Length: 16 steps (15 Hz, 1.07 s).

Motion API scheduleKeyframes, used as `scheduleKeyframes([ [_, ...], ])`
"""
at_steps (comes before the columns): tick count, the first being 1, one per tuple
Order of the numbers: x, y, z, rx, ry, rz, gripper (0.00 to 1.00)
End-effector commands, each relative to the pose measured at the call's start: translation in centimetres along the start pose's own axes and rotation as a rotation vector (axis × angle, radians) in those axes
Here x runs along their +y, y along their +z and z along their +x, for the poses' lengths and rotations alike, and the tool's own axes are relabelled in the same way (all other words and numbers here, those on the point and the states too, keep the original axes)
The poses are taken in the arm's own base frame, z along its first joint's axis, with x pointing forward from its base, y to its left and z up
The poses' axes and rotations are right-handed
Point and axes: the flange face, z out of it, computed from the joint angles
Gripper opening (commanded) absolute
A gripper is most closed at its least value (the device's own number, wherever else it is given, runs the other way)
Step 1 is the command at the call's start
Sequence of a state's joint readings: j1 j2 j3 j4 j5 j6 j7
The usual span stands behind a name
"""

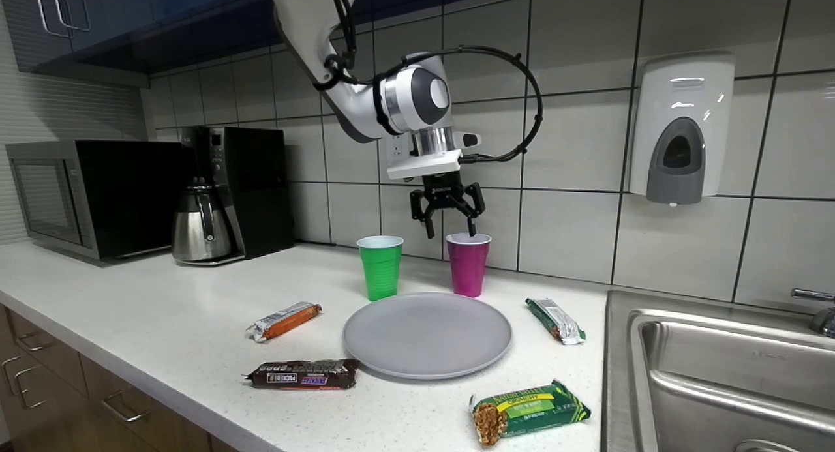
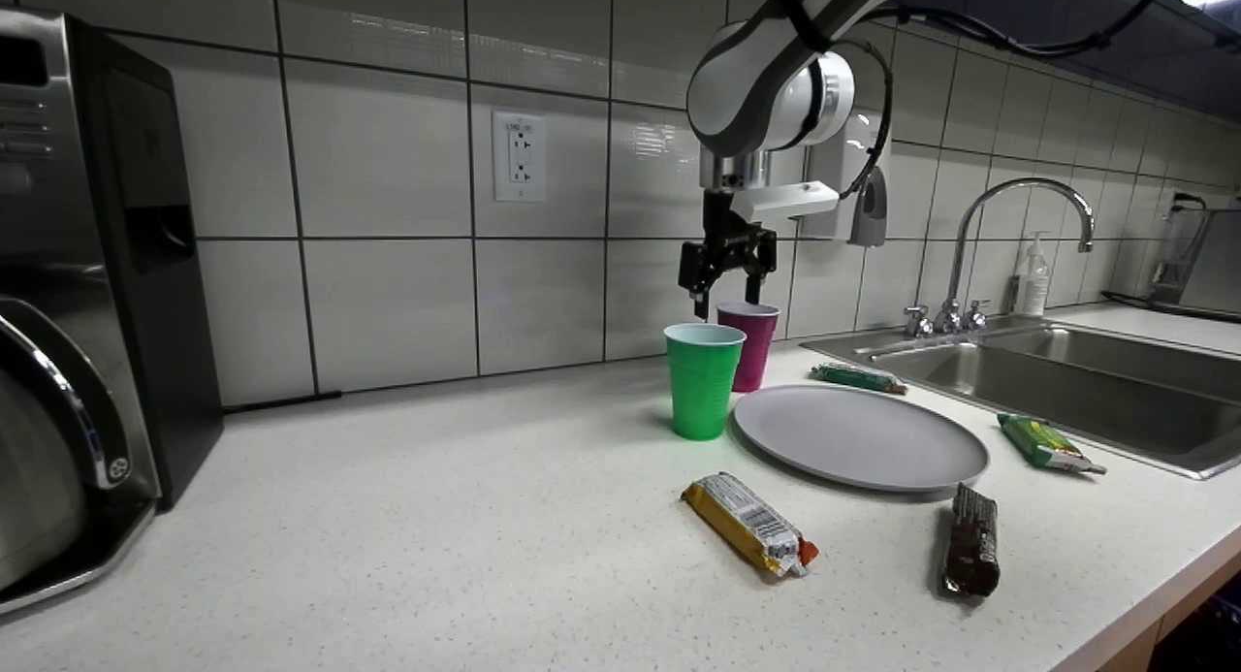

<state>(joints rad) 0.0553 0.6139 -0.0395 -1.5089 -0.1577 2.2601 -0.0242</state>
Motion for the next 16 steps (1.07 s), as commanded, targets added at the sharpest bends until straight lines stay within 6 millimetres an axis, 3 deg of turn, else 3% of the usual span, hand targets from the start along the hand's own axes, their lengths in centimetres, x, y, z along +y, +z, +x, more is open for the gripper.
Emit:
scheduleKeyframes([
  [1,0.6,-2.1,-0.5,0.012,0.002,0.006,1.0],
  [9,2.4,-3.5,-2.1,0.011,0.02,0.003,1.0],
  [16,5.9,-3.1,-5.0,-0.03,0.071,-0.012,1.0],
])
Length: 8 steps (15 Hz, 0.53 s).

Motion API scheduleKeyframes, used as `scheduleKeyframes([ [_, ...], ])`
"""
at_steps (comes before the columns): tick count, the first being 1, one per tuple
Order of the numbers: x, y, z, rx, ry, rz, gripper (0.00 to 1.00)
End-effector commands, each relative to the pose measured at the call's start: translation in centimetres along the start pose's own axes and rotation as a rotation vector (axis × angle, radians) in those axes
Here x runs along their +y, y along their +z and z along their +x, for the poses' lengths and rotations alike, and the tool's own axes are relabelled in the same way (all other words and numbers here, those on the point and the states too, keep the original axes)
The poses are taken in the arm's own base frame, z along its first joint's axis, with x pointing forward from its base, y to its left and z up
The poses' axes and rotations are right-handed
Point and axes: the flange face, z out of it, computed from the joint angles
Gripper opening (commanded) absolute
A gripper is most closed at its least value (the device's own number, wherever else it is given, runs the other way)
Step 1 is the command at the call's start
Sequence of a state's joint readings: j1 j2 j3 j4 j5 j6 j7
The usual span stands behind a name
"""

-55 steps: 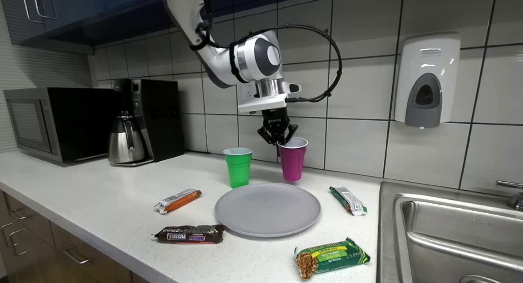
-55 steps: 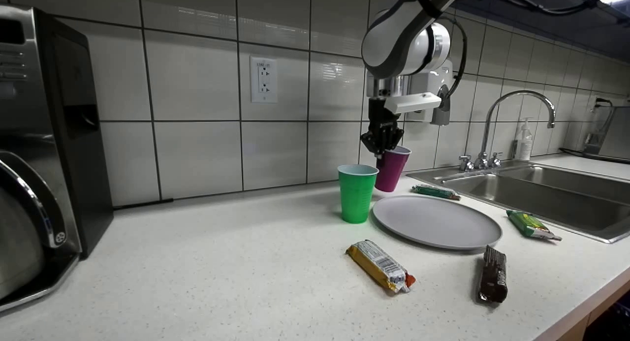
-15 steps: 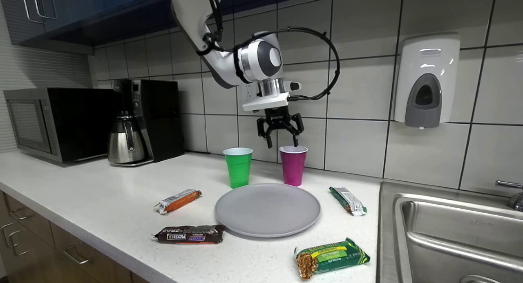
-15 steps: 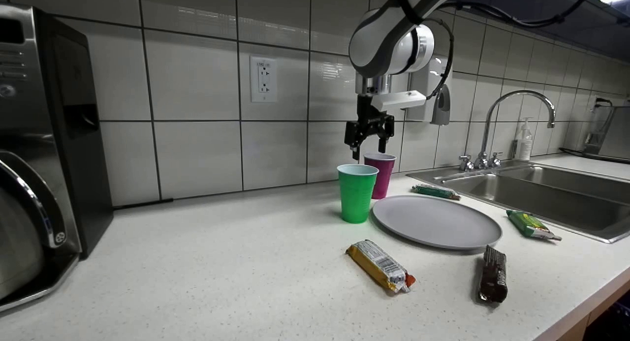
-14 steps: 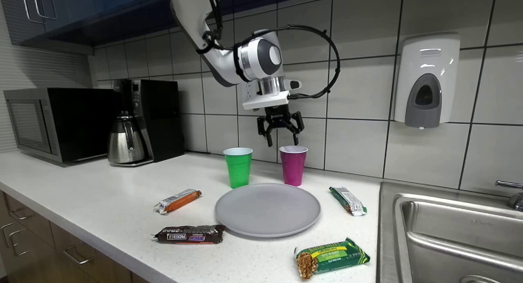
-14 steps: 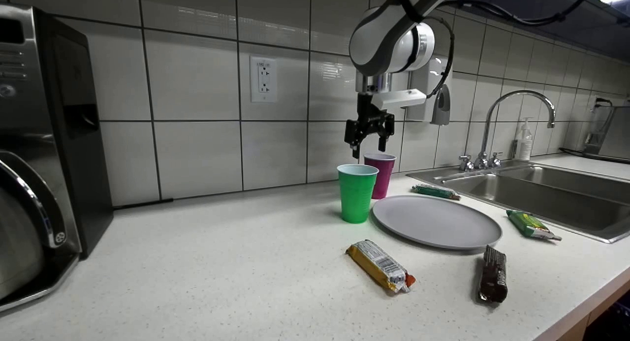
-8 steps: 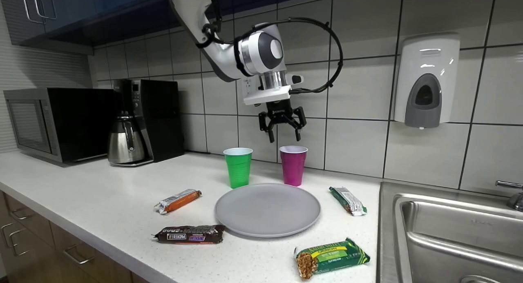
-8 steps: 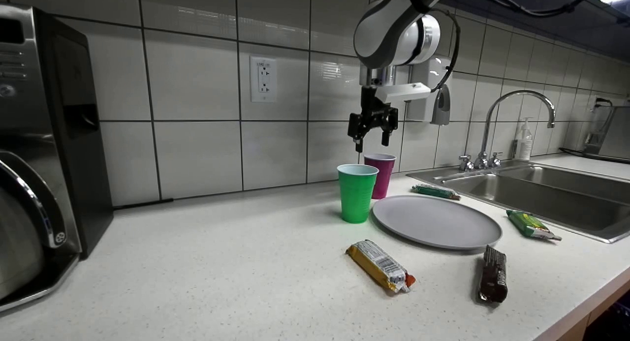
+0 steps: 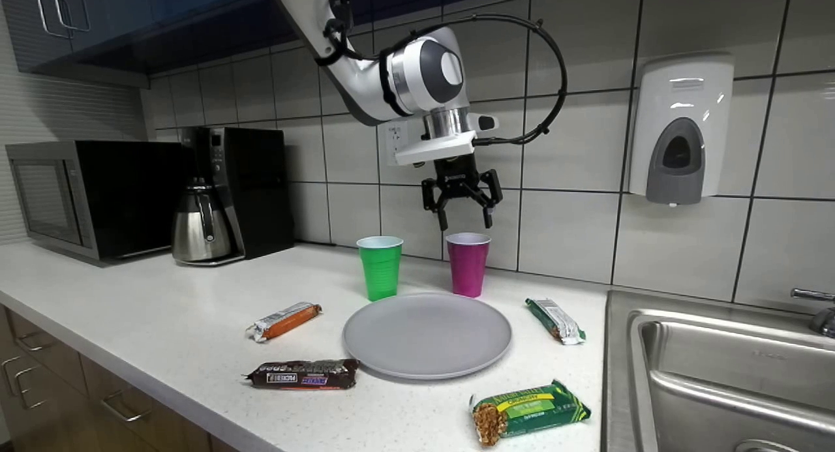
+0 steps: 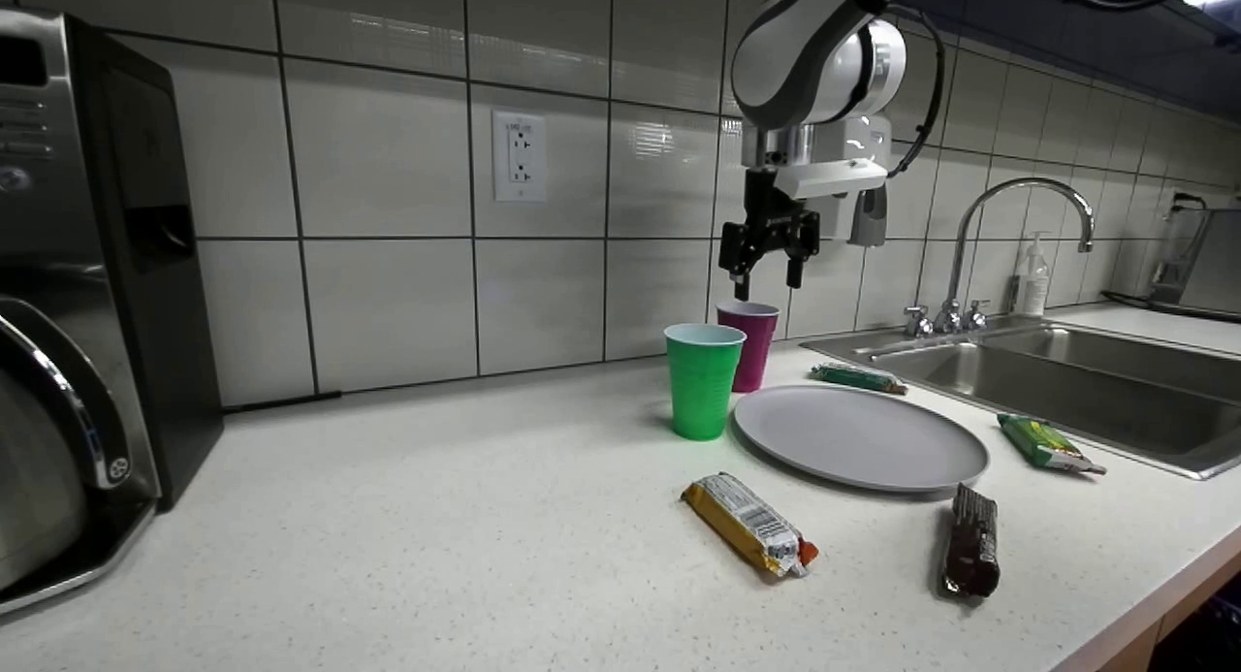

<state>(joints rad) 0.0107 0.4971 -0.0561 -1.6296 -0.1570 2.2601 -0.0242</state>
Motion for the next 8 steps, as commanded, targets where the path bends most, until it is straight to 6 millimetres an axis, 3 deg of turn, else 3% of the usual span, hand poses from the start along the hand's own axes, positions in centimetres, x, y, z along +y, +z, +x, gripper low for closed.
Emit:
scheduleKeyframes([
  [1,2.4,-0.4,-2.2,-0.024,0.022,-0.006,1.0],
  [8,6.2,1.5,-4.1,-0.076,0.096,-0.026,1.0],
])
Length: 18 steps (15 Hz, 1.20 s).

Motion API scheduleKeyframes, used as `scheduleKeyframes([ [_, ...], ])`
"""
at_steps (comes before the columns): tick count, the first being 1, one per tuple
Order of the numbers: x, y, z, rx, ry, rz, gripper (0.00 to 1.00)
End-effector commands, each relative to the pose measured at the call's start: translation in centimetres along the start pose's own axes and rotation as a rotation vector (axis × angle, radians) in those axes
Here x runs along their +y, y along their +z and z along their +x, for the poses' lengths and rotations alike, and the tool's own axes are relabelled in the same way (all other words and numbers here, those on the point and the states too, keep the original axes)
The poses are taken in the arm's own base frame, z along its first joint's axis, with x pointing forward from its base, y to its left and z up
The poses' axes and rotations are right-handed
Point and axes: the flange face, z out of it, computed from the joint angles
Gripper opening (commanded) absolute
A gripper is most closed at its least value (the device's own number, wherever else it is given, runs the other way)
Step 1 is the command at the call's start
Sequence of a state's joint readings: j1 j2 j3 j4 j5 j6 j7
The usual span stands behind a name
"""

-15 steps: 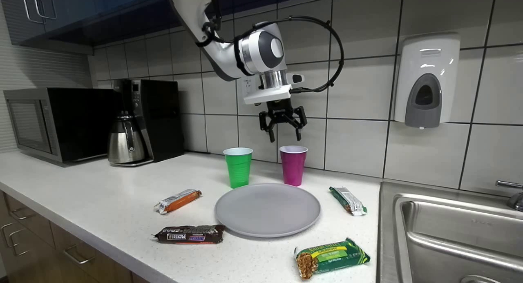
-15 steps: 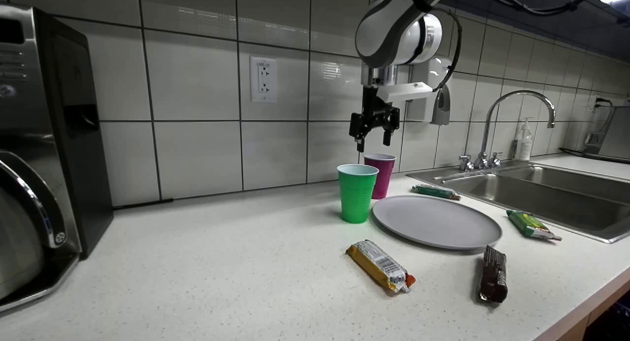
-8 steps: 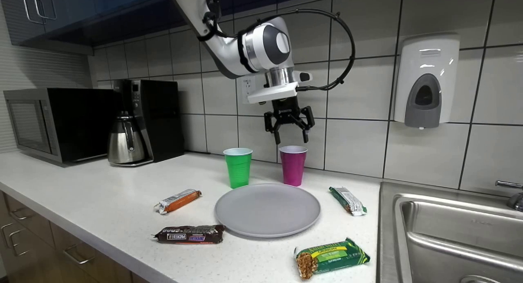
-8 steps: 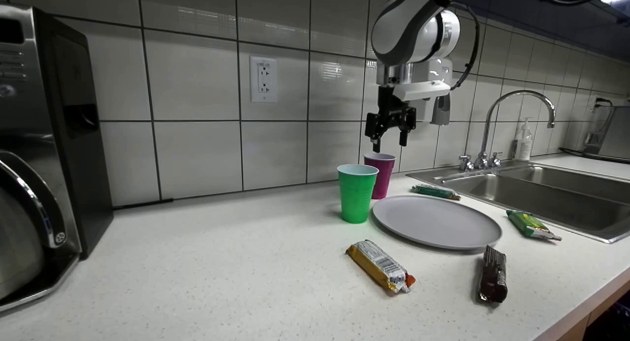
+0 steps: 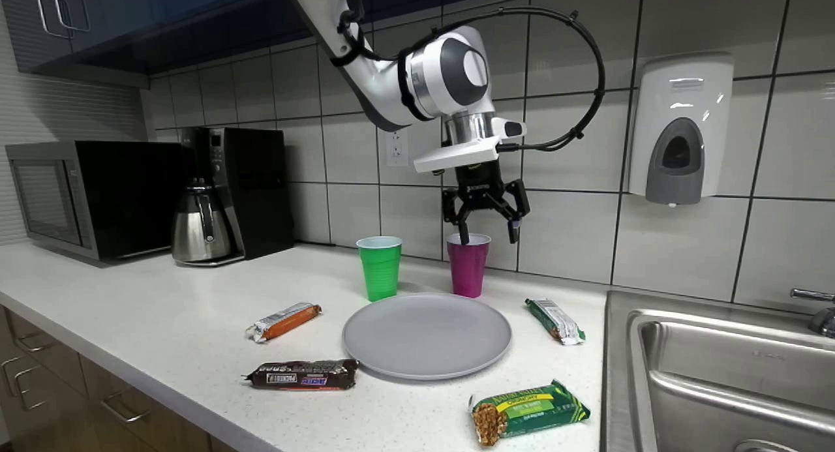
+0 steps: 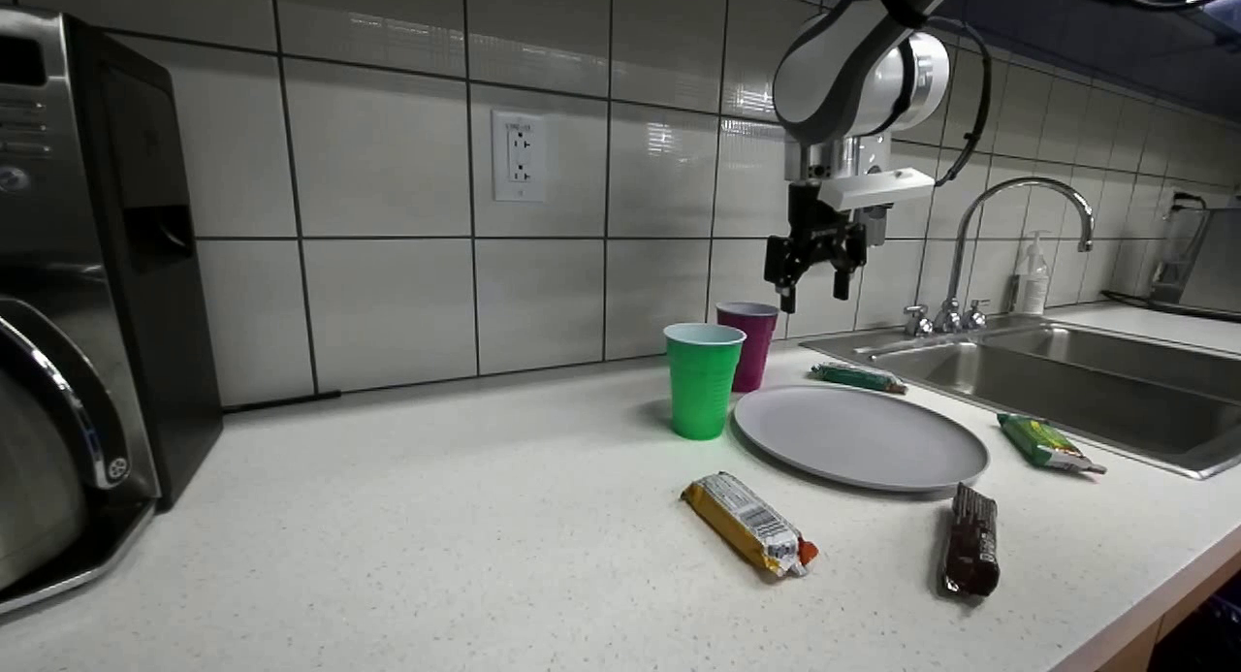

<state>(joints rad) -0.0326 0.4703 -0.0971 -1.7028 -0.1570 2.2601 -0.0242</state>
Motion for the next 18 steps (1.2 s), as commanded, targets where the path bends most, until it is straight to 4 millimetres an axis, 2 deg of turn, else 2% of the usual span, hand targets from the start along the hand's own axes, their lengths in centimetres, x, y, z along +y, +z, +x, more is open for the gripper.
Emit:
scheduleKeyframes([
  [1,1.9,-0.1,-1.3,-0.021,0.035,-0.01,1.0],
  [7,3.4,0.9,-2.0,-0.051,0.074,-0.017,1.0],
  [8,3.1,1.4,-1.2,-0.035,0.054,-0.015,1.0],
  [18,3.2,1.6,-1.3,-0.039,0.057,-0.015,1.0],
])
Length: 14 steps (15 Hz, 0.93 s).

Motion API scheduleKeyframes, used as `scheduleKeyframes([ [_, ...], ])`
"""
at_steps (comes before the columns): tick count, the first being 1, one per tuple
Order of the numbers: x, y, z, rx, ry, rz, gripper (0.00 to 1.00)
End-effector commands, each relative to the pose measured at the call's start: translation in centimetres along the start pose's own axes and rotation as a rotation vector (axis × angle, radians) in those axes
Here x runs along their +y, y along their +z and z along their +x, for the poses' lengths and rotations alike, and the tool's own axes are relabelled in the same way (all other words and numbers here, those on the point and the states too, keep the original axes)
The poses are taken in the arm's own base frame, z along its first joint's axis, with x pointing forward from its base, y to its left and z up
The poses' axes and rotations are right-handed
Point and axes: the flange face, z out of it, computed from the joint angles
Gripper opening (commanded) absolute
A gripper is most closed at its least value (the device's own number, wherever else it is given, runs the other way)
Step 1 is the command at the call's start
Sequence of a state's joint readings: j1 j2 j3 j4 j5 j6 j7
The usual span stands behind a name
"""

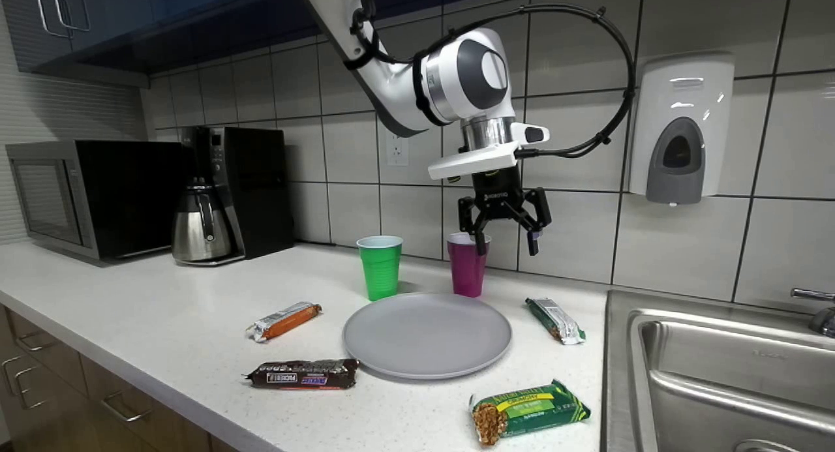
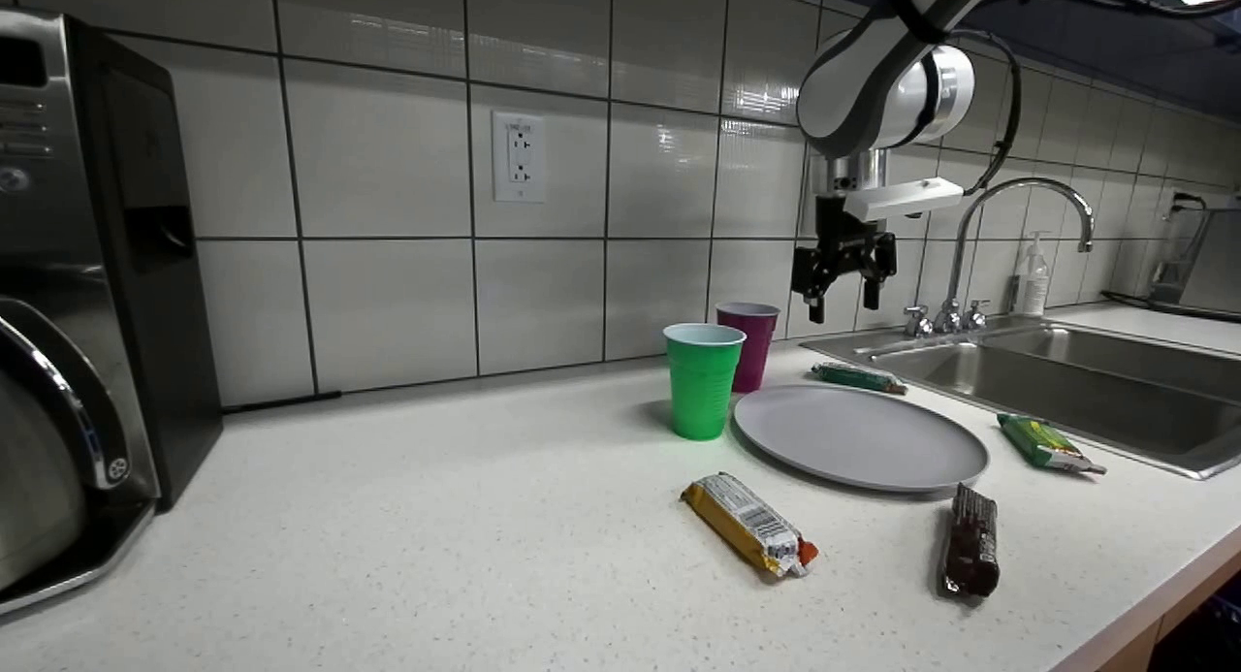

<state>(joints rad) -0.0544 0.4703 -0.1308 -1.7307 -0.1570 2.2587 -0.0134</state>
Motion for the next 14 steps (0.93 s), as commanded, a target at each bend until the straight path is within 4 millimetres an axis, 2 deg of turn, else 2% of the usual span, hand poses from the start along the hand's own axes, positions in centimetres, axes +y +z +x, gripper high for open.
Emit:
scheduleKeyframes([
  [1,0.0,-0.1,0.0,-0.001,0.0,0.0,1.0],
  [6,0.0,0.0,0.0,-0.001,0.0,0.0,1.0],
  [14,0.9,2.0,0.7,0.01,-0.037,0.0,1.0],
])
